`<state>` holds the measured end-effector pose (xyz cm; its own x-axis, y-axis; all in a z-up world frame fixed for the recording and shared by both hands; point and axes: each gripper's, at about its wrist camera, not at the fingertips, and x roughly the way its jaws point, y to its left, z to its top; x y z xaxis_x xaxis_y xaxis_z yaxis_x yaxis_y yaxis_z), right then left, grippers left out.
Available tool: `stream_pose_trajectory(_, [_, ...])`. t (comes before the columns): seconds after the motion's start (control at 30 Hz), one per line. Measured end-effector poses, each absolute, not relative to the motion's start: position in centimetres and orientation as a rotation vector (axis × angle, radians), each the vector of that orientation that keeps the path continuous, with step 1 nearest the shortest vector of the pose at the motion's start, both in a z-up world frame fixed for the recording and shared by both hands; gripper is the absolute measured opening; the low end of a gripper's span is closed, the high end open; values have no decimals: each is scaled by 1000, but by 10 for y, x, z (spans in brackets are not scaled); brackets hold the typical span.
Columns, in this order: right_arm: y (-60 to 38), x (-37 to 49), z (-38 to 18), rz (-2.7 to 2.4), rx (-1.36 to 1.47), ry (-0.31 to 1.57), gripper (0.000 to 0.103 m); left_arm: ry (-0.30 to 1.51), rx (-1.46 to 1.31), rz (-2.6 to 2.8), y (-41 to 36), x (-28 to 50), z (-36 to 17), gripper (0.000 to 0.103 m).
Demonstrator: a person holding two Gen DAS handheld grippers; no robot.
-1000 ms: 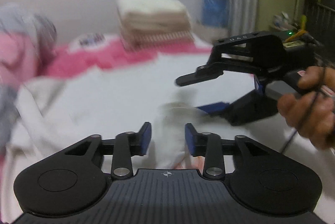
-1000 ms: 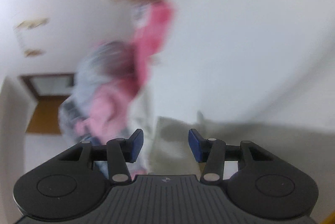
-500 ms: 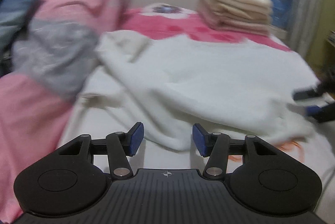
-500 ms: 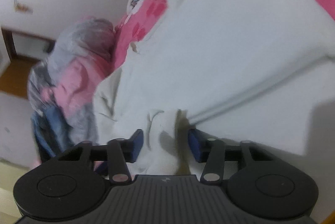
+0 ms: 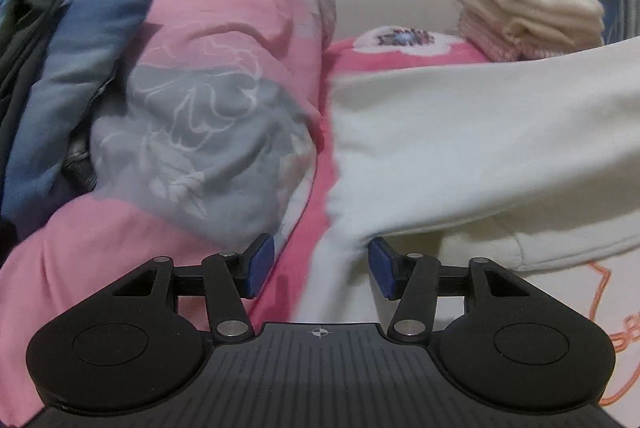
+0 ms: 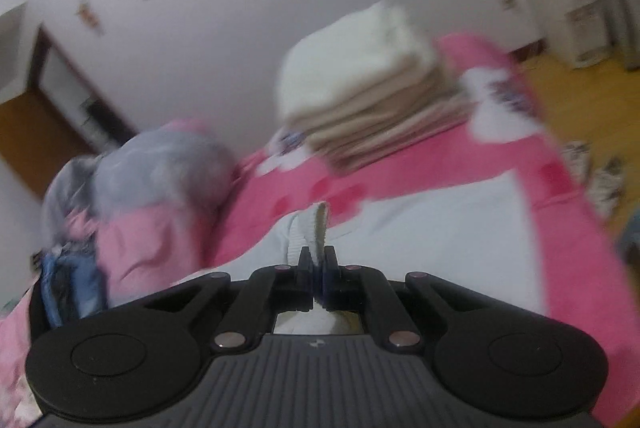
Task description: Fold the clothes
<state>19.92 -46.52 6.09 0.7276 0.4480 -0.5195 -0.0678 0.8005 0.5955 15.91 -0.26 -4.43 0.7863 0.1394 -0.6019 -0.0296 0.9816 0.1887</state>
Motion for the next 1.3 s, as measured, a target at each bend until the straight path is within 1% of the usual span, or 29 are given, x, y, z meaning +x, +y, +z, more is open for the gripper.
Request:
stream_pose_trajectory(0.17, [-480,200,17,204,568,818,4,687,219,71,-15,158,-53,56])
stream_pose_trajectory(0.23, [-484,198,12,208,632,814,4,690,223,70,-16,155,-51,56])
stream_pose_trajectory(0.33, [-490,198,20,212,615,773,3,704,199,45,-14,150,-46,56])
stream_pose_trajectory(0.47, [-512,205,-10,137,651,883,4,729,161,1,-14,144,-42,57])
stream_pose_trajectory(0.53, [-518,206,-22,137,687,901,4,734,140,-11,-14,142,-40,57])
stream_pose_trajectory(0.57, [-520,206,-25,143,704,899,4,736,129,-15,-13,142,-38,57])
stream_pose_trajectory(0.7, [-517,210,0,215,664,819,4,747,123,-4,-13,141,-36,57])
stream_pose_trajectory(0.8, [-518,218,-8,191,619,882,4,773,82,-6,-10,141,-34,57])
stream_pose_trajectory(0.87, [-522,222,-28,124,603,966,8,779,33,-28,-5,138,-29,57])
stream_pose_trajectory(0.9, [-525,222,-34,102,604,988,7,777,7,-41,-3,136,-26,57])
stream_pose_trajectory(1.0, [-532,211,-30,95,637,942,11,738,-40,-82,2,133,-16,61])
stream_pose_trajectory(1.07, [-526,207,-13,66,550,899,16,702,-49,-83,3,136,-12,64])
stream_pose_trajectory(1.2, [-479,217,32,189,319,815,16,667,-76,-32,3,159,-14,65])
stream_pose_trajectory(1.23, [-457,221,43,263,251,799,21,664,-82,-12,3,166,-17,65])
stream_pose_trajectory(1.27, [-431,226,52,344,178,784,31,665,-84,10,4,173,-20,65])
stream_pose_trajectory(1.3, [-407,231,59,421,112,770,36,670,-84,31,4,179,-23,65])
